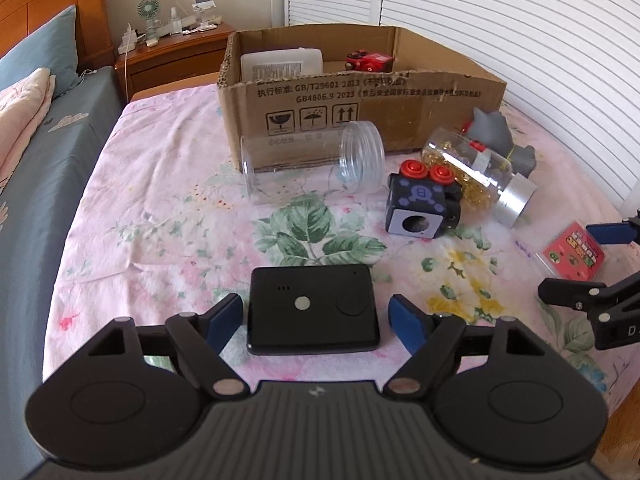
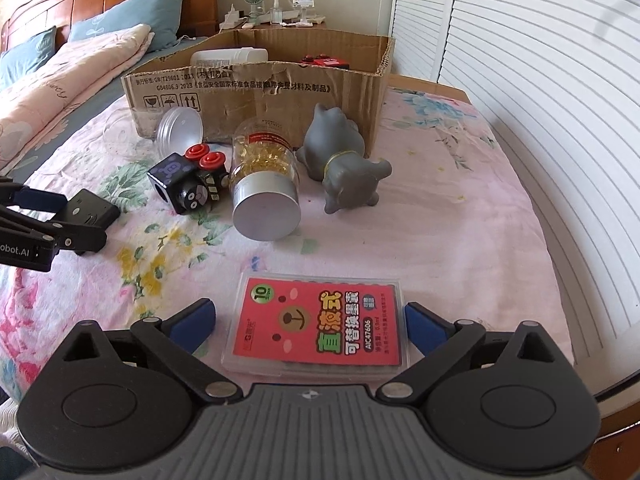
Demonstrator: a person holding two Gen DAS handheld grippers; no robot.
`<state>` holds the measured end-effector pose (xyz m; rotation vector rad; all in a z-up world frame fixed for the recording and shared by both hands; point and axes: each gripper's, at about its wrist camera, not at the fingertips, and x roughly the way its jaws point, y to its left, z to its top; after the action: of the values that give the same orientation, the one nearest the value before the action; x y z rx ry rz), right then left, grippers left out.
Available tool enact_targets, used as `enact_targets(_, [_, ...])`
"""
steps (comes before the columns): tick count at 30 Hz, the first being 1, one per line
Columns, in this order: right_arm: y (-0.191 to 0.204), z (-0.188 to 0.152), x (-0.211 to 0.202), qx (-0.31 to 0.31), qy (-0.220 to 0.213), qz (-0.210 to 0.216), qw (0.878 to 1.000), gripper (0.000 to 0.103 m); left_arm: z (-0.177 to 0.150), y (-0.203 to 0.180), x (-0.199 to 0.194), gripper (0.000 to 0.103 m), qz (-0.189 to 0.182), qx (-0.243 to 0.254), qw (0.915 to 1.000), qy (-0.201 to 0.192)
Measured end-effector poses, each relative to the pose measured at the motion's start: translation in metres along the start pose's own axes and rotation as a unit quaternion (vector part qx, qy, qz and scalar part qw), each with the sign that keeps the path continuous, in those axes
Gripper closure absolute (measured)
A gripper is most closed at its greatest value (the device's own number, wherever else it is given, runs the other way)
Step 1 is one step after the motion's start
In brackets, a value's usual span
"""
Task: Organize rigid objects
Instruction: 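Close left tool on the black power bank while right tool hovers over the red card pack, then lift power bank with left tool while right tool grasps the red card pack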
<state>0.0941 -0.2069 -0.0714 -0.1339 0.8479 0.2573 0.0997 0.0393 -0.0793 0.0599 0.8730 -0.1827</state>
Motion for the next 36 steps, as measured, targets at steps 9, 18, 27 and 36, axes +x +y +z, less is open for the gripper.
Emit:
enact_targets(9, [-0.001, 0.002, -0.002, -0.005, 0.004, 0.002, 1.000, 0.009, 0.004, 0.000, 0.000, 0.034, -0.005, 0.004, 1.0000, 0.001])
enact_targets(18, [-0.003, 0.011, -0.016, -0.021, 0.004, 0.018, 1.000, 0.009, 0.011, -0.002, -0.012, 0.034, -0.026, 0.026, 0.9993, 0.003])
enact_targets(27, [-0.004, 0.033, -0.036, -0.046, -0.007, 0.047, 0.998, 0.009, 0.034, -0.004, -0.032, 0.034, -0.052, 0.057, 0.9970, 0.005])
enact_targets(36, [-0.003, 0.068, -0.049, -0.069, -0.040, 0.072, 0.994, 0.009, 0.090, -0.009, -0.041, 0.034, -0.070, 0.071, 0.9945, -0.032])
